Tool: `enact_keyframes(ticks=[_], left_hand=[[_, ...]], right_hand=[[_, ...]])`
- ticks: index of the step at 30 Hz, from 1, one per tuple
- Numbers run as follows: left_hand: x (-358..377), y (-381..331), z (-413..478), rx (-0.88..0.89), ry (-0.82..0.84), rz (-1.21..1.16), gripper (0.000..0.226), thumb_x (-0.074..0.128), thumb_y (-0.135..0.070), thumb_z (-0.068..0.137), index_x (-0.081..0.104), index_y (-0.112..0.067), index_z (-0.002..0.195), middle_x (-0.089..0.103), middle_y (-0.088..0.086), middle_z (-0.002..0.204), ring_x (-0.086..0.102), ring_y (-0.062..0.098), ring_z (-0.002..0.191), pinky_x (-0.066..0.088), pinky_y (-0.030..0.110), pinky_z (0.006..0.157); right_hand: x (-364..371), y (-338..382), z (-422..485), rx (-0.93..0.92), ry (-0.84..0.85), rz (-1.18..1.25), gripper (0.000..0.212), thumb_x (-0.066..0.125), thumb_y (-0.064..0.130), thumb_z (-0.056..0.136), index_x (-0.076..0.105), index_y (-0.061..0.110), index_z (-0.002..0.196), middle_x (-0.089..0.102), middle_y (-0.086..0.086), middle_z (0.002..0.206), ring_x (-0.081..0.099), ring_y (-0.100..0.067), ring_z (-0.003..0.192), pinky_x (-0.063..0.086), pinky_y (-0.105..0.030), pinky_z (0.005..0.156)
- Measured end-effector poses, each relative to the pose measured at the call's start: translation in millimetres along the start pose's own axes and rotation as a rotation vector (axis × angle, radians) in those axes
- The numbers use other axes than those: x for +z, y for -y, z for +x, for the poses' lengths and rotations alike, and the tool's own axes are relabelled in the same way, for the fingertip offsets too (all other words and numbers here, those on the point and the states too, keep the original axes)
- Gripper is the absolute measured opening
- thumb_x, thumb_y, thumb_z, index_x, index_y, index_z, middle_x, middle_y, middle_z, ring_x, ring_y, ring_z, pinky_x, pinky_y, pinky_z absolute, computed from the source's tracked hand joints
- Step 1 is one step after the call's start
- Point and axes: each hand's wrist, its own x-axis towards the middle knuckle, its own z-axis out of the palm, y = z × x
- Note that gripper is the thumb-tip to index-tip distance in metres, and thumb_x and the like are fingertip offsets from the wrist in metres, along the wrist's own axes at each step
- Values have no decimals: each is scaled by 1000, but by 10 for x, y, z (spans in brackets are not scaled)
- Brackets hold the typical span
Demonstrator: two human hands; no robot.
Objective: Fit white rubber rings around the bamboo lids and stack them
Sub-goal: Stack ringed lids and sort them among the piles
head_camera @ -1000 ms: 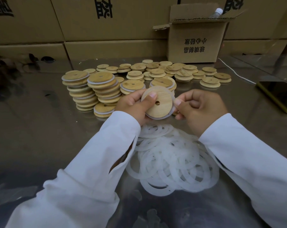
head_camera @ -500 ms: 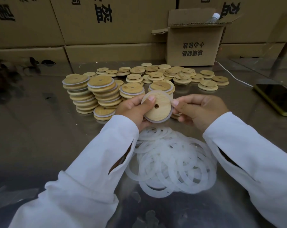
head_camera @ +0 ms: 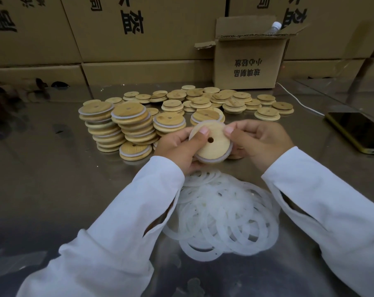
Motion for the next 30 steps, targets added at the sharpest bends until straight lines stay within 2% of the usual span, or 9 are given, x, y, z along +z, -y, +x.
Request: enact_keyframes(ticks=[5,9,13,16,18,20,25,27,30], left_hand=[[-29,-62,23,14,-29,-35,7,58,-32,86,61,-26,88,73,-9,74,70,9,74,58,26,65],[-42,-71,37,31,-95,-58,9,59,-29,87,61,-21,90,71,-8,67,69,7,67,58,24,62],[-14,-54,23,46,-91,-47,11,57,-28,88,61,-19,94,70,-7,68,69,8,66,58,24,61],[-8,-43,13,50,-104,-36,11,57,-27,88,62,-19,94,69,-6,66,69,9,65,58,24,60],[-9,-40,14,47,-115,-32,10,56,-26,88,62,-19,93,69,-6,63,69,9,64,57,24,59],[-17,-40,21,40,-125,-31,9,56,-26,88,62,-20,91,70,-7,63,69,9,64,57,23,58],[-19,-26,39,29,-147,-30,9,55,-22,88,63,-19,86,69,-3,63,68,10,61,56,24,55],[-12,-23,45,34,-159,-34,9,55,-20,88,64,-18,86,68,-3,61,67,10,60,55,24,54],[4,-15,55,39,-180,-45,10,55,-18,86,64,-16,85,67,-3,59,66,10,56,54,23,52]], right_hand=[[-164,-63,170,128,-243,95,15,65,21,84,68,21,69,71,-1,68,68,-16,67,54,-27,69],[-309,-186,286,310,-454,44,18,70,25,81,61,18,67,62,-3,63,58,-11,56,50,-24,64],[-305,-265,373,391,-441,-74,18,70,30,80,63,14,75,61,-3,64,58,-16,61,51,-32,74],[-247,-314,375,361,-409,-291,27,66,39,81,68,16,96,69,-7,87,64,-24,86,51,-39,88],[-226,-314,348,311,-378,-420,34,60,42,84,67,18,107,69,-7,96,63,-24,92,49,-33,84],[-229,-302,330,277,-321,-531,29,56,40,87,69,20,104,66,-2,89,58,-20,83,42,-26,73],[-288,-339,399,309,-267,-572,28,51,38,91,70,20,101,58,0,80,49,-16,69,36,-25,69],[-366,-330,534,334,-324,-532,26,50,35,92,69,17,96,59,-2,81,51,-20,74,37,-26,71],[-572,-316,819,346,-400,-588,19,48,24,92,65,15,89,61,-11,101,54,-30,91,37,-26,74]])
